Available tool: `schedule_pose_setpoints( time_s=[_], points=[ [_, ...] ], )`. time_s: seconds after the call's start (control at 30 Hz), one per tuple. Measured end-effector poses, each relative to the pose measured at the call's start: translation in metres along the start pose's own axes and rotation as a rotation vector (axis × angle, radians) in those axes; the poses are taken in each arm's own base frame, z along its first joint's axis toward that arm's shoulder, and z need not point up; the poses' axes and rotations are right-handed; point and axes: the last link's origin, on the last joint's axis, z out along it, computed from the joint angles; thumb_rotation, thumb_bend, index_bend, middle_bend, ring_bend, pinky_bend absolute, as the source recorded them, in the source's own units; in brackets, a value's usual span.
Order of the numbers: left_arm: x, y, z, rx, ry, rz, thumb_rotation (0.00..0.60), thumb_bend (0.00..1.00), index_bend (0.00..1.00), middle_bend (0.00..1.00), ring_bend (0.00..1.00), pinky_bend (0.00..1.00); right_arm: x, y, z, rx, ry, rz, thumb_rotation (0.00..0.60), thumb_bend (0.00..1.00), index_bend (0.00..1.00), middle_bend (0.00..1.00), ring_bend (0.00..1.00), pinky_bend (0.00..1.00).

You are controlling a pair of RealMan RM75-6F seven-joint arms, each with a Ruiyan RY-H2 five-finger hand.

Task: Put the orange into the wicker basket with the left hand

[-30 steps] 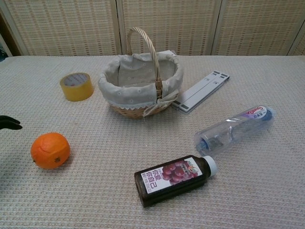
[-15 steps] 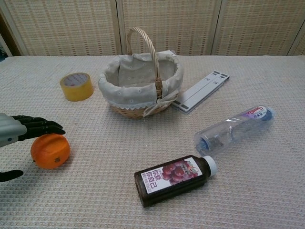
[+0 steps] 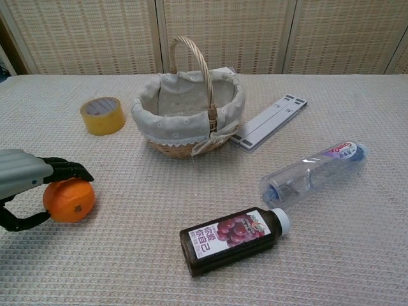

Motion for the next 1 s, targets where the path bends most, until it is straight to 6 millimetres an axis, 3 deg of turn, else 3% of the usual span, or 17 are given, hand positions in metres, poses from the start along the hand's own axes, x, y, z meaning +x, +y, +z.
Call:
schedule_pose_setpoints(
  time_s=[0.07,0.27,0.57,0.73,1.0],
  points=[
    [0.001,0.000,0.000,0.011,0.029,-0.016,0.600,0.69,0.65,0.67,0.65,0.79,0.000,0.000,0.000,-0.002,0.000,0.002,0.600,0.06,0.58,0.00,0.00,0.00],
    [0.017,-0.009,-0.004,0.053,0.126,-0.049,0.600,0.70,0.66,0.68,0.66,0.80,0.001,0.001,0.000,-0.005,0.001,0.010,0.600,0.06,0.60,0.00,0.00,0.00],
    [0.088,-0.021,0.000,0.109,0.341,-0.174,0.600,0.70,0.67,0.68,0.67,0.78,0.000,-0.002,-0.001,0.002,0.003,0.009,0.600,0.06,0.62,0.00,0.00,0.00],
    [0.112,-0.015,0.018,0.079,0.362,-0.180,0.600,0.70,0.67,0.68,0.66,0.78,0.000,-0.002,-0.001,0.003,0.002,0.008,0.600,0.06,0.63,0.00,0.00,0.00],
    [0.130,0.012,0.060,0.031,0.342,-0.156,0.600,0.70,0.67,0.68,0.66,0.78,-0.001,0.001,0.001,-0.015,-0.006,0.016,0.600,0.06,0.64,0.00,0.00,0.00]
  ],
)
